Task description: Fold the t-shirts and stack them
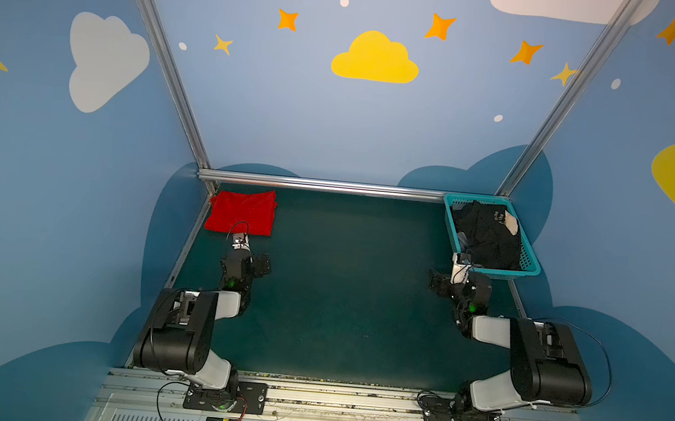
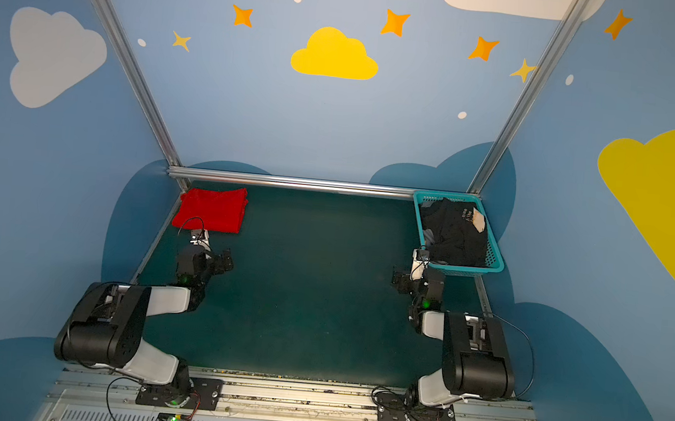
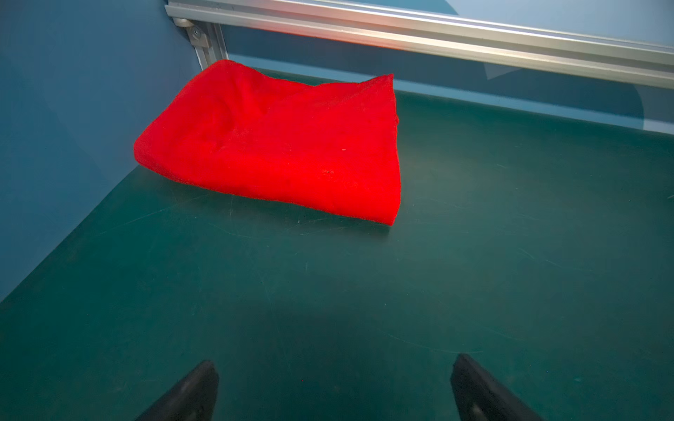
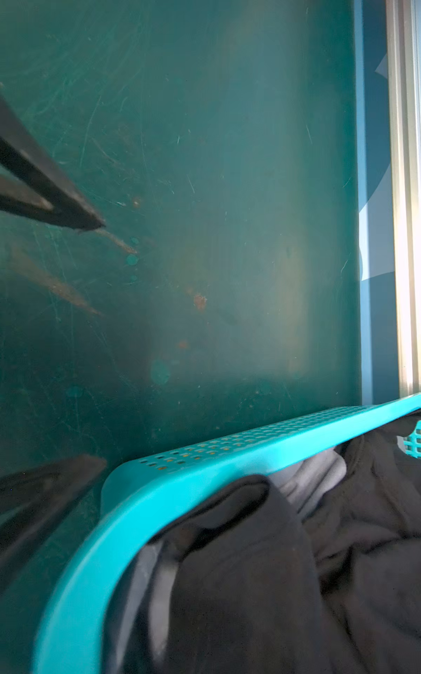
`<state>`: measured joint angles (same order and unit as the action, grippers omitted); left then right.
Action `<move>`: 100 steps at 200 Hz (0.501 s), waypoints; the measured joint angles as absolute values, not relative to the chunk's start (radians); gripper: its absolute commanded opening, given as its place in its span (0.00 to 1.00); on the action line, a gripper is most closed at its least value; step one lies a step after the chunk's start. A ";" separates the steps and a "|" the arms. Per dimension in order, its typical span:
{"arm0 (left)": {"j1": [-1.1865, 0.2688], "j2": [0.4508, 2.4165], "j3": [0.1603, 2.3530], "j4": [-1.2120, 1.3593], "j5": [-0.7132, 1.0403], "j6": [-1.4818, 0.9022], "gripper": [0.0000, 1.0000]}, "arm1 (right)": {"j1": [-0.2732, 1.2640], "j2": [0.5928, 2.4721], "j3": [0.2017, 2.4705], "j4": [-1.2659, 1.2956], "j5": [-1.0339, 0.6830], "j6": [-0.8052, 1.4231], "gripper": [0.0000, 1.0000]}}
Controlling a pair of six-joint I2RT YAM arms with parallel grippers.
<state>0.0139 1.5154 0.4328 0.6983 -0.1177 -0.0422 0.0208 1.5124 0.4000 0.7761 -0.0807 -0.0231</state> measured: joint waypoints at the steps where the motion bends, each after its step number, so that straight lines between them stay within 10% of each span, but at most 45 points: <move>1: 0.014 1.515 0.433 0.698 -0.118 -0.042 1.00 | 0.021 1.512 0.400 0.776 -0.081 -0.023 0.97; 100: 0.014 1.515 0.433 0.698 -0.117 -0.042 1.00 | 0.020 1.512 0.400 0.773 -0.087 -0.023 0.97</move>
